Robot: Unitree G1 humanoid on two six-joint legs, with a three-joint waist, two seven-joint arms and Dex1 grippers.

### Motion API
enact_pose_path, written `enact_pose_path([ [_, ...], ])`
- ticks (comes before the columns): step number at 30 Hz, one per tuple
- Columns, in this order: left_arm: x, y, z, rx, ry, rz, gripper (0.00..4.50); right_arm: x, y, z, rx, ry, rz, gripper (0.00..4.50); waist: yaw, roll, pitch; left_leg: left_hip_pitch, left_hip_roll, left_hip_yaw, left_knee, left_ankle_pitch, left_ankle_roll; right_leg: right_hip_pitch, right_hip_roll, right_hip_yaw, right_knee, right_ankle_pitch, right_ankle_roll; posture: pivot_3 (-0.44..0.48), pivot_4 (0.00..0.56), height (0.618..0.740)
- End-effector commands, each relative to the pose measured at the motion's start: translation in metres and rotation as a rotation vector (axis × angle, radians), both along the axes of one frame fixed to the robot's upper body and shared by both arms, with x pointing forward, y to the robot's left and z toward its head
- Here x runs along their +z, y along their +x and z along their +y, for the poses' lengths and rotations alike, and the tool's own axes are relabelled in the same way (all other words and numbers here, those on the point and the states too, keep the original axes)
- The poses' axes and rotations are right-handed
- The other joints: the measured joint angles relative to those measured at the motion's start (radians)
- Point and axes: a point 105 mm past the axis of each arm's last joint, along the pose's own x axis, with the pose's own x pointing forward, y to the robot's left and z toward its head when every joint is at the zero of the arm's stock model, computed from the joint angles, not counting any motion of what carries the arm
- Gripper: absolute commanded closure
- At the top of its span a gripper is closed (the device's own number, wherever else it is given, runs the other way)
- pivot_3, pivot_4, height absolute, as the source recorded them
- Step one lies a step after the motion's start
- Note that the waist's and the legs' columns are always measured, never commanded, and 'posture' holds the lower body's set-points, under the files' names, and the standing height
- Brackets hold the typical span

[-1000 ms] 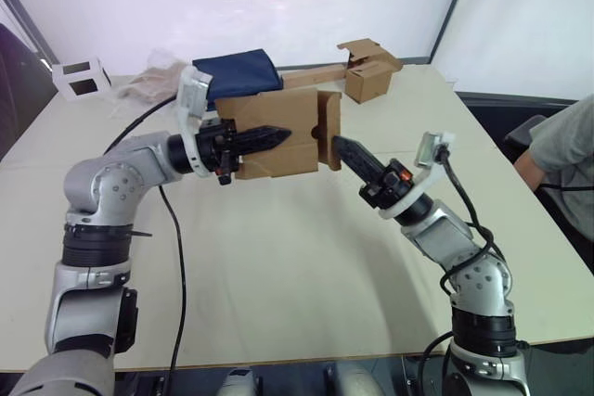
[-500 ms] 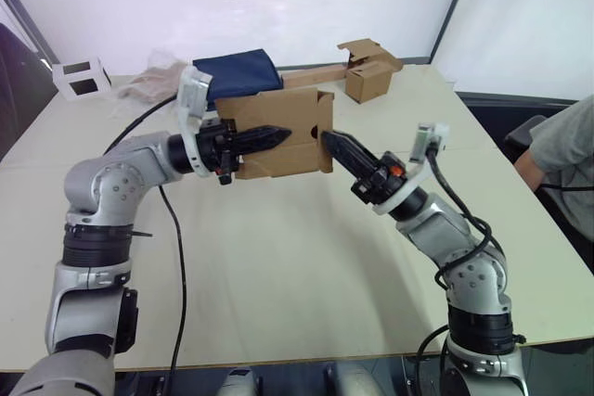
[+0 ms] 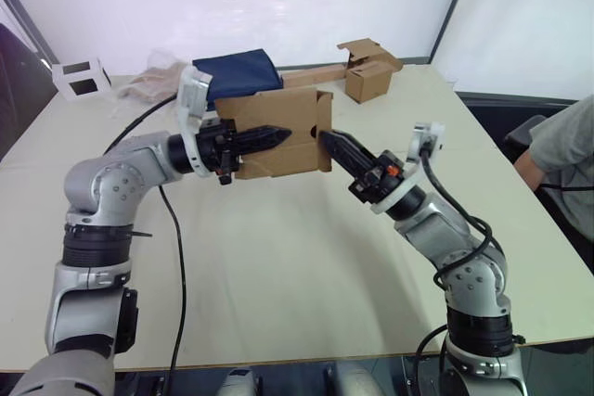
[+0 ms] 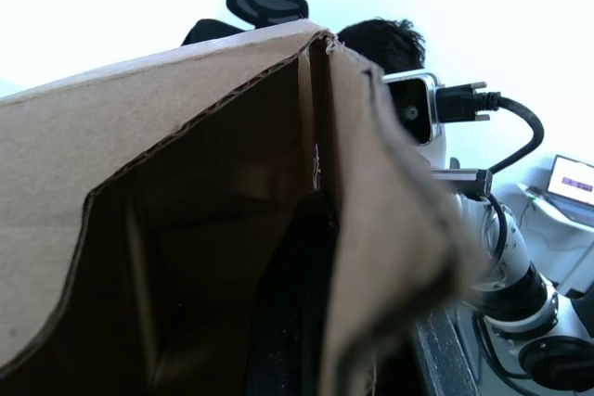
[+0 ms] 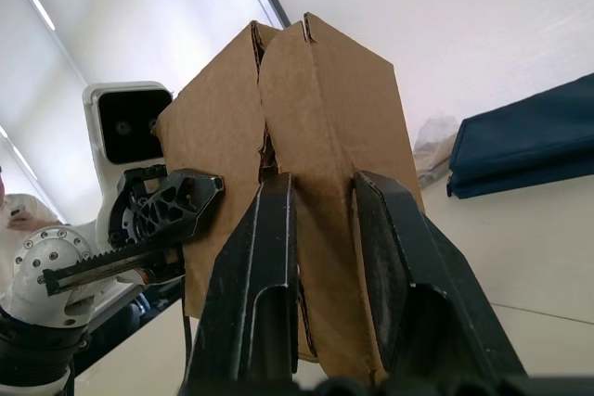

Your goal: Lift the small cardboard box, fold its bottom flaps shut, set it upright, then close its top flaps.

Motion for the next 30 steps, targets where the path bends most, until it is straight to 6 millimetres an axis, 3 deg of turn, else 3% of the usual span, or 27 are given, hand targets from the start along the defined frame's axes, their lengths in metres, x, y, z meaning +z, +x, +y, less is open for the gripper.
enact_pose_path([
  [1,0.01,-0.009,-0.001,-0.025,-0.01,-0.057,4.5,0.012,-0.002,-0.003,0.0,0.015,-0.046,3.52,0.0,0.0,0.0,0.0,0.0,0.0,0.0,0.0,0.0,0.0,0.0,0.0,0.0,0.0,0.0,0.0,0.15,0.74],
  [8,0.01,-0.008,0.0,-0.02,-0.005,-0.061,4.5,0.017,-0.004,0.003,0.029,0.023,-0.057,3.52,0.0,0.0,0.0,0.0,0.0,0.0,0.0,0.0,0.0,0.0,0.0,0.0,0.0,0.0,0.0,0.0,0.15,0.74],
  [18,0.009,-0.006,0.0,-0.011,-0.004,-0.065,4.5,0.019,-0.03,0.025,0.223,0.06,-0.02,3.52,0.0,0.0,0.0,0.0,0.0,0.0,0.0,0.0,0.0,0.0,0.0,0.0,0.0,0.0,0.0,0.0,0.15,0.74],
  [26,0.01,-0.007,-0.001,-0.014,-0.012,-0.066,4.5,0.023,-0.031,0.031,0.267,0.096,0.002,3.52,0.0,0.0,0.0,0.0,0.0,0.0,0.0,0.0,0.0,0.0,0.0,0.0,0.0,0.0,0.0,0.0,0.15,0.74],
  [30,0.011,-0.008,0.001,-0.008,-0.016,-0.067,4.5,0.027,-0.014,-0.009,0.142,0.196,0.024,3.52,0.0,0.0,0.0,0.0,0.0,0.0,0.0,0.0,0.0,0.0,0.0,0.0,0.0,0.0,0.0,0.0,0.15,0.74],
])
